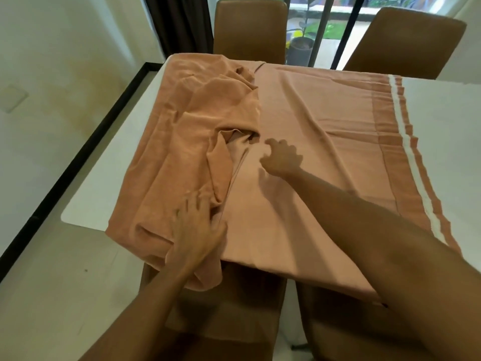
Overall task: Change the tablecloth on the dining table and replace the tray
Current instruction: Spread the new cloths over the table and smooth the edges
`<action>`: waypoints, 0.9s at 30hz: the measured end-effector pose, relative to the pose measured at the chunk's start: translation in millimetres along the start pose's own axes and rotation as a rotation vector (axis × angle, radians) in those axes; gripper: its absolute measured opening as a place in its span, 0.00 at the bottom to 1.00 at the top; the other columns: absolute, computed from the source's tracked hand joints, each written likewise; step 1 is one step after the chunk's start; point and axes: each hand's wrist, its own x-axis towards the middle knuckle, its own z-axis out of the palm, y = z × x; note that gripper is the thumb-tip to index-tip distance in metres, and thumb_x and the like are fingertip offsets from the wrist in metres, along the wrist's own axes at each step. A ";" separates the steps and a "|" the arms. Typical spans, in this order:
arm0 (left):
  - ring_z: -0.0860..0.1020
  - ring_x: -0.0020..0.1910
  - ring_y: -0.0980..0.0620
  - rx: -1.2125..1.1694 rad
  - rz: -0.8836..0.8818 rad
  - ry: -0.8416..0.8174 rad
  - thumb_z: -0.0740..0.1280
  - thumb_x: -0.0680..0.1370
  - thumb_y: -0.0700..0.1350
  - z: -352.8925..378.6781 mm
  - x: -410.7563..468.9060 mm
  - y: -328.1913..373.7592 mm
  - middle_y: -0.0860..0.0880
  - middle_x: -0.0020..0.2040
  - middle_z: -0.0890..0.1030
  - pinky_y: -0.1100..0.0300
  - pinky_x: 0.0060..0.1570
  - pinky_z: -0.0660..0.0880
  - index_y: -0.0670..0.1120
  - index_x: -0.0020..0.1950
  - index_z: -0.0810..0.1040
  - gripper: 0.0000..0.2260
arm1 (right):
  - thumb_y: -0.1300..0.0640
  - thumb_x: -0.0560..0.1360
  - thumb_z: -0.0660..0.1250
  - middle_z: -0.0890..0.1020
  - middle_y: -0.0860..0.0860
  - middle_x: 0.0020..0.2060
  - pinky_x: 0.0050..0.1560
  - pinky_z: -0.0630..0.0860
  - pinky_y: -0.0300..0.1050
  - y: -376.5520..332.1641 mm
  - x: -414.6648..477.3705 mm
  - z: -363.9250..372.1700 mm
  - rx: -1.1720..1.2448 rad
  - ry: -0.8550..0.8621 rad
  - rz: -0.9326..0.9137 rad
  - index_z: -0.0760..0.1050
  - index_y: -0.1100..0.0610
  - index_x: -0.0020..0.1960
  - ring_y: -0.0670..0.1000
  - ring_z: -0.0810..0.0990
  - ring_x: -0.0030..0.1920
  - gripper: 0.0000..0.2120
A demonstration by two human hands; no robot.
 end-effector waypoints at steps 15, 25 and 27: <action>0.69 0.55 0.47 0.152 0.307 -0.262 0.60 0.74 0.64 102.3 -56.9 176.4 0.49 0.58 0.70 0.50 0.50 0.70 0.51 0.62 0.70 0.23 | 0.32 0.69 0.65 0.68 0.56 0.72 0.71 0.60 0.62 290.1 -98.2 -45.9 0.008 0.382 0.654 0.68 0.48 0.72 0.61 0.65 0.73 0.36; 0.75 0.46 0.40 0.040 0.220 -0.127 0.62 0.75 0.39 136.2 -60.5 220.5 0.43 0.47 0.78 0.50 0.40 0.72 0.44 0.49 0.74 0.05 | 0.42 0.78 0.64 0.72 0.59 0.63 0.57 0.74 0.58 339.1 -122.4 -51.4 0.136 0.305 0.346 0.59 0.51 0.78 0.65 0.77 0.59 0.33; 0.75 0.46 0.39 -0.006 0.163 -0.089 0.62 0.77 0.39 140.6 -64.5 220.3 0.42 0.47 0.78 0.47 0.43 0.72 0.43 0.48 0.75 0.03 | 0.46 0.79 0.63 0.74 0.58 0.62 0.56 0.75 0.55 336.6 -126.2 -49.5 0.153 0.278 0.286 0.62 0.50 0.77 0.62 0.78 0.58 0.29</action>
